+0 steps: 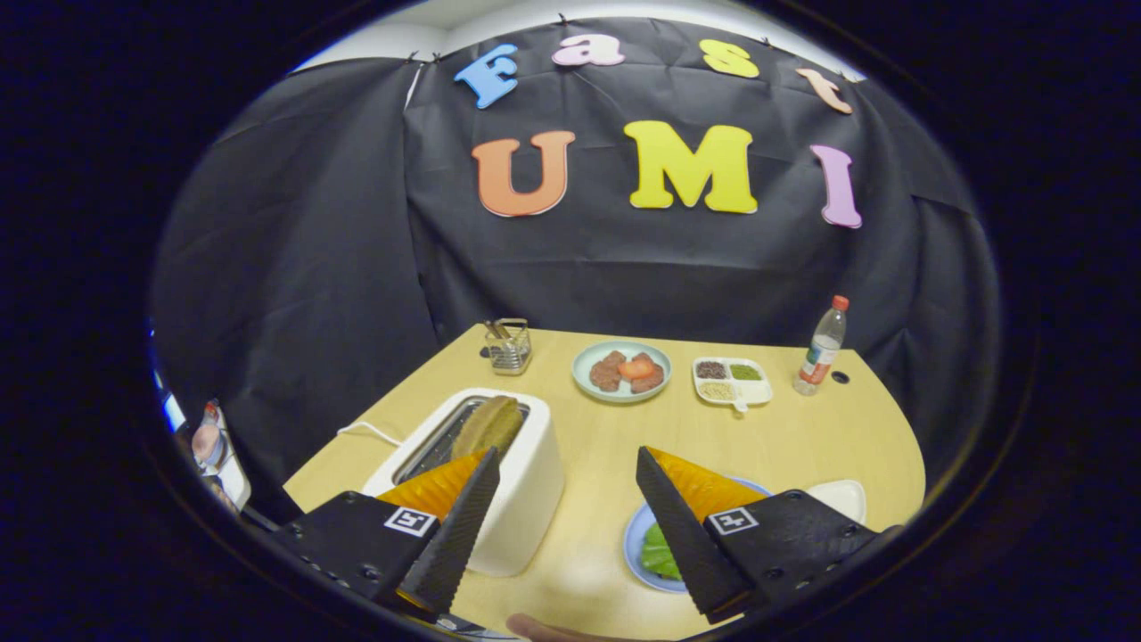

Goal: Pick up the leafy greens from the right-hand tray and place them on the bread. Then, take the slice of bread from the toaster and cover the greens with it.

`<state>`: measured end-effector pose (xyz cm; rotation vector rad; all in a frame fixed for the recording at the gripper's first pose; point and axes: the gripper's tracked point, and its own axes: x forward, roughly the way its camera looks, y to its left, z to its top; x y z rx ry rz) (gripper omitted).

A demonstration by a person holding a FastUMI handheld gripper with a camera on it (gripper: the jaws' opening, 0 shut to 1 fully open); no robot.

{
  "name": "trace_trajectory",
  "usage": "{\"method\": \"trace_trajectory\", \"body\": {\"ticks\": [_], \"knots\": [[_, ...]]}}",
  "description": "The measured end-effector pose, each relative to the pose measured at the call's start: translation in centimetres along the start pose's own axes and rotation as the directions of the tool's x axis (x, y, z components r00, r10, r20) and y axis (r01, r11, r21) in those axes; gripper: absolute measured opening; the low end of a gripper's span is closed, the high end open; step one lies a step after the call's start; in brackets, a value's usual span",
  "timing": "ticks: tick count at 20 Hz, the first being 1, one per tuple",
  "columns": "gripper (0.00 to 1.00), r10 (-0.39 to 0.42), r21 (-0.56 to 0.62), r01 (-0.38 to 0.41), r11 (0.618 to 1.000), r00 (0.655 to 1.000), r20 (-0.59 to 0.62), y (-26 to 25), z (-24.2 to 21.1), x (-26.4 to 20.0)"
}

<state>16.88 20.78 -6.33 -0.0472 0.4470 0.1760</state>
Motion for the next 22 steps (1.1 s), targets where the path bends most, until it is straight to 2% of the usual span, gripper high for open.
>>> {"method": "trace_trajectory", "body": {"ticks": [4, 8, 11, 12, 13, 17, 19, 22], "knots": [[0.95, -0.003, 0.012, 0.003, 1.000, 1.000, -0.006, 2.9, 1.0, 2.7], [0.95, -0.050, 0.056, 0.054, 0.997, 0.997, -0.066, 3.9, 0.5, 5.8], [0.77, -0.061, 0.063, 0.069, 0.996, 0.991, -0.115, 4.4, -0.4, 7.1], [0.76, -0.049, 0.064, 0.057, 0.996, 0.991, -0.124, 4.7, -0.5, 7.3], [0.69, -0.044, 0.059, 0.052, 0.997, 0.990, -0.131, 5.0, -0.6, 7.5], [0.29, -0.062, 0.044, 0.070, 0.997, 0.984, -0.169, 5.0, -1.2, 7.1], [0.15, -0.058, 0.030, 0.064, 0.997, 0.984, -0.171, 5.5, -1.0, 6.8], [0.15, -0.055, -0.007, 0.055, 0.998, 0.984, -0.169, 6.2, -0.3, 5.8]]}}
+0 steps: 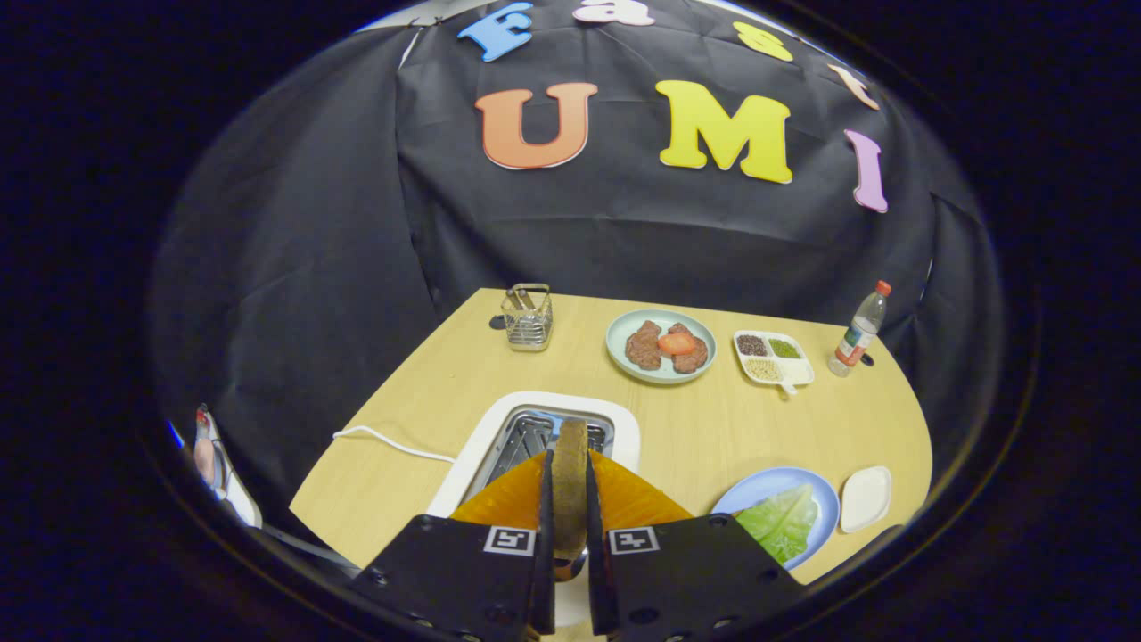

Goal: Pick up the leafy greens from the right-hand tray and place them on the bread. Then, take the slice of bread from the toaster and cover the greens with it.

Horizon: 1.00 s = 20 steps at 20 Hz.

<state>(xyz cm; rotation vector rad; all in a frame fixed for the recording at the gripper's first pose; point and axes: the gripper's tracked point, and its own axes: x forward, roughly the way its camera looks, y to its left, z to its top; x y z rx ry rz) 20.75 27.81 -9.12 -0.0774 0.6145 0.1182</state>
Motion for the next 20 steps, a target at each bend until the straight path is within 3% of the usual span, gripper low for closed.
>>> {"method": "trace_trajectory", "body": {"ticks": [1, 2, 13, 20], "knots": [[0.15, -0.010, -0.002, 0.010, 1.000, 1.000, 0.004, -0.1, 0.4, -0.5], [0.07, -0.009, 0.000, 0.009, 1.000, 1.000, 0.014, 0.1, 1.1, -1.3], [0.07, -0.017, 0.015, 0.015, 1.000, 0.980, 0.199, -2.2, 8.2, -10.8], [0.07, -0.075, 0.087, 0.061, 0.994, 0.984, 0.161, -8.3, 4.3, -10.0]]}}
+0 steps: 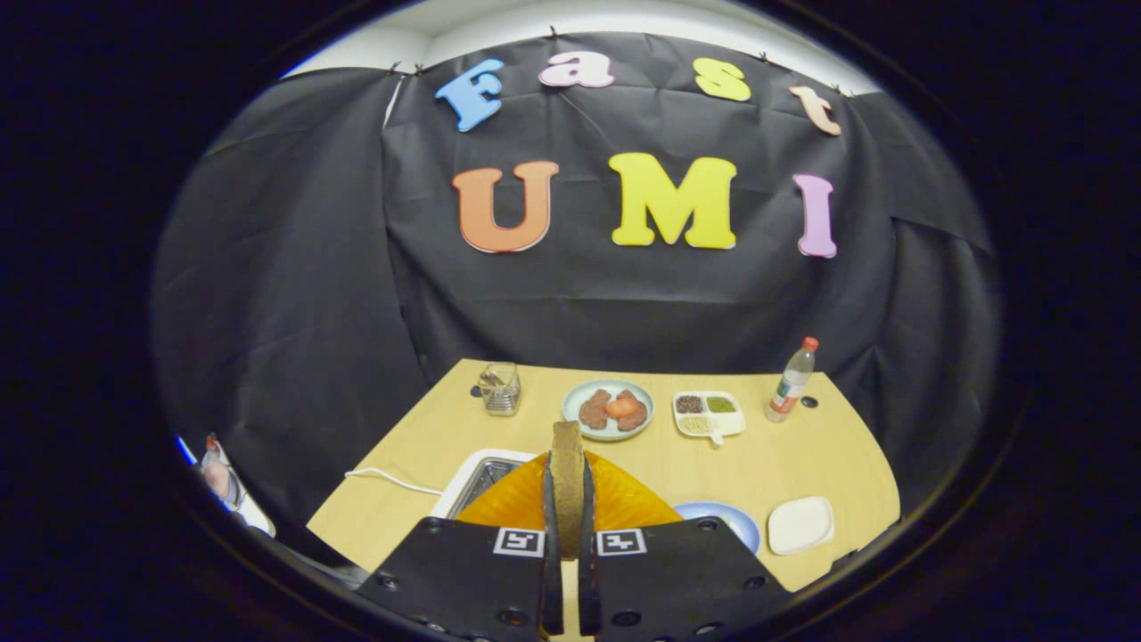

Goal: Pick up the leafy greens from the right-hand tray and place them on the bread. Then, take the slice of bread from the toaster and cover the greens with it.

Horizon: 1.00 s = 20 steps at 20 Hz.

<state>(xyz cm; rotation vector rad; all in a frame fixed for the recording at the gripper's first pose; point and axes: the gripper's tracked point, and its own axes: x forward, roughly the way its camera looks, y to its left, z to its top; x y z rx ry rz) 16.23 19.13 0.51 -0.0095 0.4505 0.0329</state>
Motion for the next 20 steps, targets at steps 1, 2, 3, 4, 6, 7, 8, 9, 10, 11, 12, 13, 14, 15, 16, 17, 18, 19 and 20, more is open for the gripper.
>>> {"method": "trace_trajectory", "body": {"ticks": [1, 2, 3, 4, 6, 7, 8, 9, 10, 11, 12, 13, 14, 15, 16, 17, 18, 19, 20], "knots": [[0.07, -0.015, 0.014, 0.015, 1.000, 1.000, -0.015, -1.3, -0.9, 0.6], [0.07, -0.032, 0.026, 0.032, 0.999, 0.999, -0.030, -2.6, -1.9, 1.2], [0.07, -0.043, 0.029, 0.045, 0.999, 0.998, -0.049, -3.8, -3.1, 1.9], [0.07, -0.056, 0.024, 0.058, 0.998, 0.996, -0.075, -5.1, -4.5, 2.6], [0.07, -0.068, 0.038, 0.073, 0.997, 0.991, -0.119, -7.3, -6.8, 3.8], [0.07, -0.066, 0.051, 0.074, 0.996, 0.989, -0.135, -8.1, -7.7, 4.2], [0.07, -0.066, 0.066, 0.077, 0.995, 0.986, -0.150, -9.0, -8.7, 4.7], [0.07, -0.057, 0.083, 0.072, 0.994, 0.985, -0.165, -9.7, -9.5, 5.1], [0.07, -0.039, 0.106, 0.059, 0.993, 0.982, -0.183, -10.1, -10.5, 5.5], [0.07, -0.018, 0.126, 0.044, 0.991, 0.979, -0.203, -10.4, -11.3, 5.8], [0.07, 0.007, 0.139, 0.024, 0.990, 0.976, -0.219, -10.7, -12.1, 6.1], [0.07, 0.028, 0.159, 0.009, 0.987, 0.973, -0.231, -11.2, -12.8, 6.4], [0.07, 0.039, 0.176, 0.005, 0.984, 0.969, -0.243, -11.8, -13.6, 6.8], [0.07, 0.040, 0.184, 0.007, 0.983, 0.967, -0.250, -12.6, -14.1, 7.0], [0.07, 0.035, 0.185, 0.012, 0.983, 0.968, -0.249, -13.4, -14.5, 7.3], [0.07, 0.030, 0.179, 0.016, 0.984, 0.967, -0.251, -14.2, -14.9, 7.6], [0.07, 0.033, 0.171, 0.010, 0.985, 0.968, -0.249, -14.7, -15.2, 7.8], [0.07, 0.026, 0.159, 0.013, 0.987, 0.970, -0.241, -15.5, -15.3, 8.0], [0.08, 0.014, 0.143, 0.021, 0.989, 0.971, -0.238, -16.3, -15.8, 8.2]]}}
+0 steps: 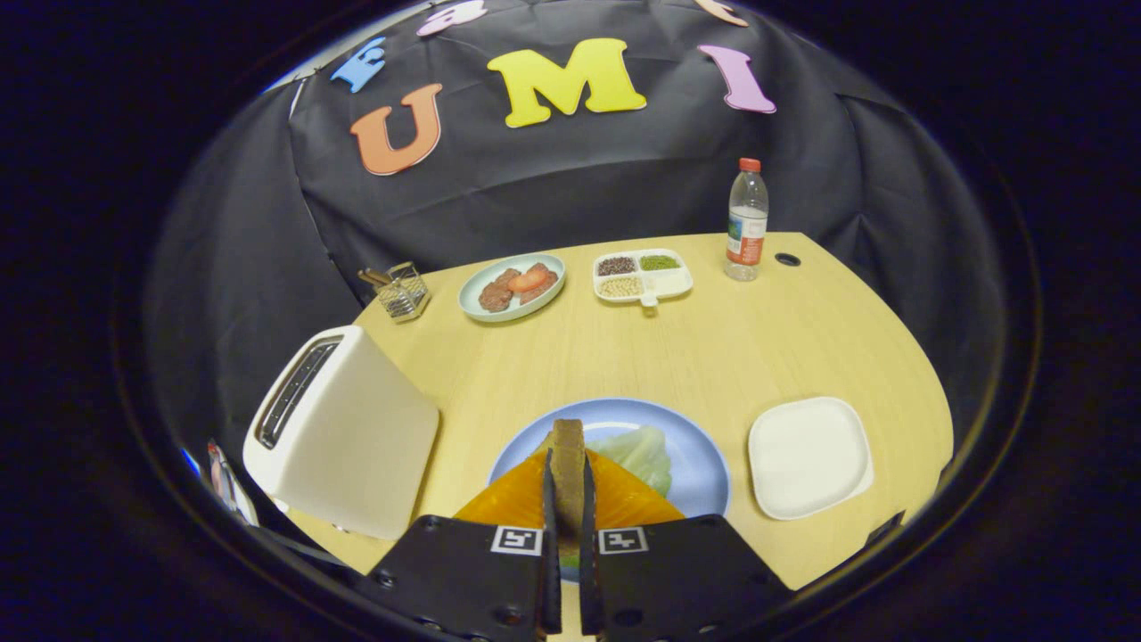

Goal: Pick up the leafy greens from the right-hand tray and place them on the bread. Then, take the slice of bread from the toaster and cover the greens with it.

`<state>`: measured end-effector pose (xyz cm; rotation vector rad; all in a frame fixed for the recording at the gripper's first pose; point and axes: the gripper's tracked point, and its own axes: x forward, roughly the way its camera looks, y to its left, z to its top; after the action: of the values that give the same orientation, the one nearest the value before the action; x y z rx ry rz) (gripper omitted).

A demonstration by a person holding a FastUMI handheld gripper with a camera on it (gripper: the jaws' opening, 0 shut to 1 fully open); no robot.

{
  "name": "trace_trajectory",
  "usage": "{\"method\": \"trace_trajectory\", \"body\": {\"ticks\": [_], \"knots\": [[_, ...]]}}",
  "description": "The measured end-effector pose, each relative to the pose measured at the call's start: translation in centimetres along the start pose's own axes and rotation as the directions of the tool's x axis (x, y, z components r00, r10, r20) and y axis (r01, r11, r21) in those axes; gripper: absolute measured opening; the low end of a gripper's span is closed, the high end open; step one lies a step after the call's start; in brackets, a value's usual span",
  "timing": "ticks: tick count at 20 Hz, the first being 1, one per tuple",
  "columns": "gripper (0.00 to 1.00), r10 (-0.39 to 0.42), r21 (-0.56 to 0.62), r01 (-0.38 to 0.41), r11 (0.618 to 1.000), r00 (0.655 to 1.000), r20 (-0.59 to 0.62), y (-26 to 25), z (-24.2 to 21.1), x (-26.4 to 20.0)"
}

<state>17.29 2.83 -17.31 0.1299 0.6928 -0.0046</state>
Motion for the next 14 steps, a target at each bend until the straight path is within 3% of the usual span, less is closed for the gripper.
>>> {"method": "trace_trajectory", "body": {"ticks": [3, 11, 13, 14], "knots": [[0.08, -0.024, -0.007, 0.024, 1.000, 1.000, -0.010, -2.1, -1.2, 1.1], [0.12, 0.006, 0.046, -0.006, 0.999, 1.000, -0.009, -4.6, -2.9, 3.2], [0.23, 0.001, 0.020, 0.000, 1.000, 1.000, -0.008, -4.8, -3.2, 3.1], [0.24, -0.022, 0.013, 0.022, 1.000, 1.000, 0.007, -5.3, -3.0, 3.1]]}}
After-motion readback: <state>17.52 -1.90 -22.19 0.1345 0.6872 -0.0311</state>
